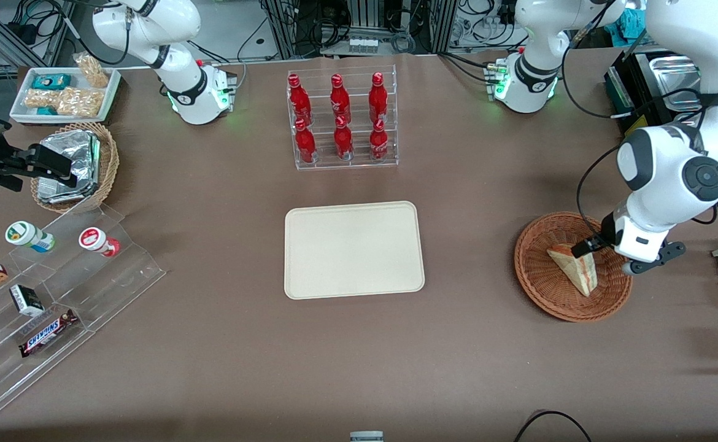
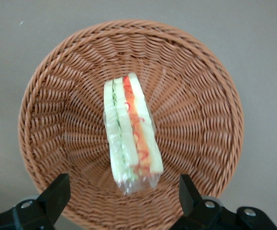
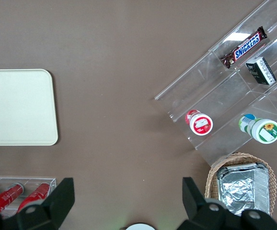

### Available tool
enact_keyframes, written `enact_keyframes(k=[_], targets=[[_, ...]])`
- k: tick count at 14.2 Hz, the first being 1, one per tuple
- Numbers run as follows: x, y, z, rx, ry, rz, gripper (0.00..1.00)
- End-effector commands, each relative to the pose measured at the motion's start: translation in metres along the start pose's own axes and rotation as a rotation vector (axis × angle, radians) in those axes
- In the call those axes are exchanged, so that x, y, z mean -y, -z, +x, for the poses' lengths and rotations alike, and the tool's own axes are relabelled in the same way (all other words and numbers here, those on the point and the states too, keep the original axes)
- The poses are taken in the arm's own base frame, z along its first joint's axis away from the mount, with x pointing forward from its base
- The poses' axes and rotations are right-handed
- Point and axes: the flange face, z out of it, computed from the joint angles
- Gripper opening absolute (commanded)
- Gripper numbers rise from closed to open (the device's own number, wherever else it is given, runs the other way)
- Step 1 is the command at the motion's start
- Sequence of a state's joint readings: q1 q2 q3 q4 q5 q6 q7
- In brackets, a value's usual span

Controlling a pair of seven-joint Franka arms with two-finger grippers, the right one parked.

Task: Place sandwich from basket to tray
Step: 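Lower the left gripper and close it on the wrapped sandwich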

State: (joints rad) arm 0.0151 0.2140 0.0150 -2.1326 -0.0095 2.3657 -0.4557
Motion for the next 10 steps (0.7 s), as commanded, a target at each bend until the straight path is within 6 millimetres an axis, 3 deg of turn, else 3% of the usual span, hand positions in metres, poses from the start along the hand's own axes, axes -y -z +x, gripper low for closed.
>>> enact_keyframes(k=[1,5,8,9,10], targets=[[-0.003,-0.022,0.006,-0.026,0.213,-0.024,1.0],[-0.003,-0.048,0.007,-0.013,0.285,-0.015,1.0],[-0.002,-0.052,0.004,0.01,0.29,0.0,0.33],[-0.005,-0.05,0.001,0.021,0.282,0.008,0.19],[-0.005,-0.043,-0.001,0.038,0.276,0.019,0.12]])
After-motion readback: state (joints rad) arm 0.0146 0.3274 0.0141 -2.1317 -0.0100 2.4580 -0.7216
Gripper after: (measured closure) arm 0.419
